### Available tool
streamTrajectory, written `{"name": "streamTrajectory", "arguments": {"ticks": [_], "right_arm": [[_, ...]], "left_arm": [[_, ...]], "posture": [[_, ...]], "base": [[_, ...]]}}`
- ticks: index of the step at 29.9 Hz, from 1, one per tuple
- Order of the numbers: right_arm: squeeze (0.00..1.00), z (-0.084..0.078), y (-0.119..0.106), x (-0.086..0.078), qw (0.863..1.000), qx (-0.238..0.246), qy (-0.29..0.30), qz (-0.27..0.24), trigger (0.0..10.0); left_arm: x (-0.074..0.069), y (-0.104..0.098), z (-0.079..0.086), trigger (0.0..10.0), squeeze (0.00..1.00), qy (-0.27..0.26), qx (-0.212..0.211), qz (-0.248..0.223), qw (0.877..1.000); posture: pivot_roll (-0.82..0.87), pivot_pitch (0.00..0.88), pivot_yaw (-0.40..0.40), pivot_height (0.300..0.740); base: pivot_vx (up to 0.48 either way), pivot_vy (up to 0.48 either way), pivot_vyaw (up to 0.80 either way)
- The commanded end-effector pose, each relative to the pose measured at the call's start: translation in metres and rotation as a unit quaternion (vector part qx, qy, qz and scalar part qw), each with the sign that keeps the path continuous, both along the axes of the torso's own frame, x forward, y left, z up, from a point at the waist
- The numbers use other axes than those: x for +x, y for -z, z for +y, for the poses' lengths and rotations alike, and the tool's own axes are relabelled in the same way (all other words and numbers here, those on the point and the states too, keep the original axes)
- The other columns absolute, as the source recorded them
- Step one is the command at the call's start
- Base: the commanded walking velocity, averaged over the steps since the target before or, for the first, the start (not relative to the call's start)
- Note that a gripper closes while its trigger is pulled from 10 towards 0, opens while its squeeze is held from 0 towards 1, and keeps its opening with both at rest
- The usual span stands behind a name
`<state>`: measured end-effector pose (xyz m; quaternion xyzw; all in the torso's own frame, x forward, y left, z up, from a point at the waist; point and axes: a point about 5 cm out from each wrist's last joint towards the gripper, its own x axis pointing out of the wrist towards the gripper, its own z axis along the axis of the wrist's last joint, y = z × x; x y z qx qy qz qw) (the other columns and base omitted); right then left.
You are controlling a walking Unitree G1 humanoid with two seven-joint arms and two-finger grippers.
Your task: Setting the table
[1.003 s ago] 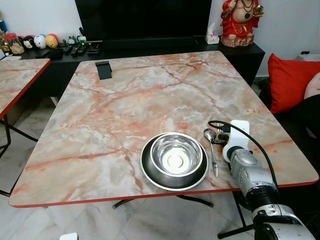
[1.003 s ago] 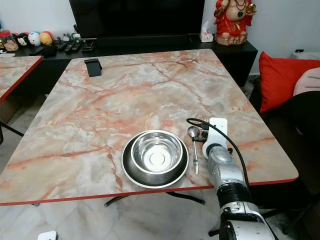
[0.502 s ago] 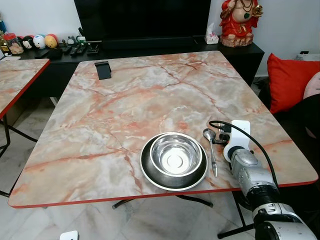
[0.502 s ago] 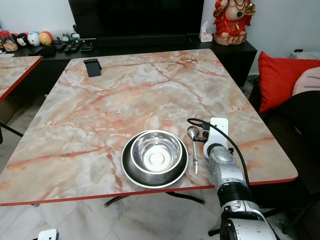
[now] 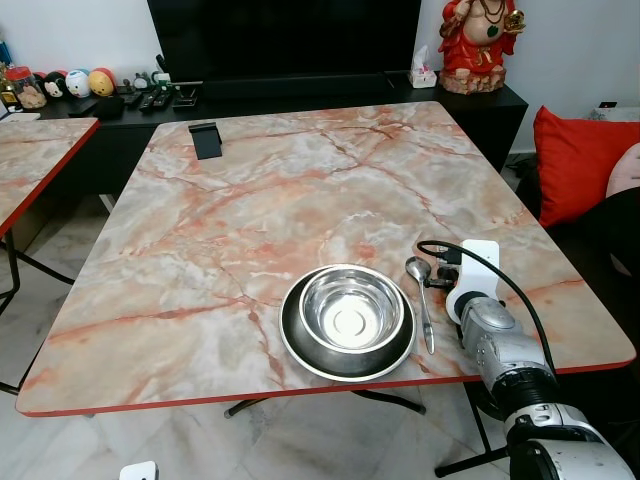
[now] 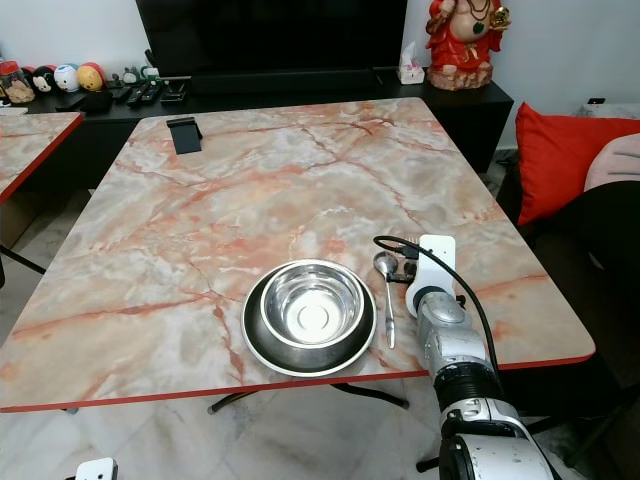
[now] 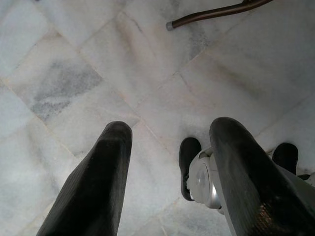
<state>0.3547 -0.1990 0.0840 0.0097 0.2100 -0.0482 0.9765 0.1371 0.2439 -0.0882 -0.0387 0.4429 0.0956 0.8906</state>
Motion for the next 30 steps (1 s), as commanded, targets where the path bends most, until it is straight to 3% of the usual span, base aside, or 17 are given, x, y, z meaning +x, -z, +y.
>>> {"name": "streamTrajectory", "arguments": {"ticks": [1,8,11,12,13,14,15,16,30], "right_arm": [[0.76,0.003,-0.003,0.003,1.000,-0.004,-0.007,-0.004,10.0],[0.75,0.003,-0.002,0.002,1.000,-0.006,-0.006,-0.003,10.0],[0.71,0.003,-0.002,0.002,1.000,-0.009,-0.006,-0.001,10.0],[0.63,0.003,-0.002,0.002,1.000,-0.010,-0.005,0.000,10.0],[0.63,0.003,-0.002,0.002,1.000,-0.011,-0.005,0.000,10.0],[0.22,0.002,-0.001,0.002,1.000,-0.012,-0.004,0.001,10.0],[0.22,0.002,-0.001,0.002,1.000,-0.012,-0.004,0.001,10.0],[0.00,0.002,-0.001,0.002,1.000,-0.013,-0.003,0.001,10.0],[0.00,-0.002,-0.001,0.001,1.000,-0.025,0.013,0.002,10.0]], "left_arm": [[-0.002,0.000,0.001,10.0,0.00,0.002,0.004,0.003,1.000],[-0.003,0.001,0.001,10.0,0.00,0.003,0.003,0.005,1.000],[-0.006,0.001,0.003,10.0,0.00,0.001,0.003,0.011,1.000],[-0.007,0.001,0.004,10.0,0.00,0.000,0.004,0.013,1.000],[-0.007,0.001,0.005,10.0,0.00,-0.001,0.004,0.014,1.000],[-0.008,0.001,0.006,10.0,0.00,-0.002,0.004,0.016,1.000],[-0.008,0.001,0.006,10.0,0.00,-0.002,0.004,0.016,1.000],[-0.010,0.001,0.009,10.0,0.00,-0.004,0.006,0.020,1.000],[-0.021,0.001,0.022,10.0,0.00,-0.015,0.011,0.039,0.999]], "posture": [[-0.09,0.000,0.047,0.707],[-0.09,0.000,0.049,0.707],[-0.09,0.000,0.049,0.707],[-0.09,0.000,0.048,0.707],[-0.09,0.000,0.048,0.707],[-0.09,0.000,0.049,0.707],[-0.09,0.000,0.049,0.707],[-0.09,0.000,0.049,0.707],[-0.09,0.000,0.052,0.707]], "base": [[0.000,0.000,0.00],[0.000,0.000,0.00],[0.000,0.000,0.00],[0.000,0.000,0.00],[0.000,0.000,0.00],[0.000,0.000,0.00],[0.000,0.000,0.00],[0.000,0.000,0.00],[0.000,0.000,0.00]]}}
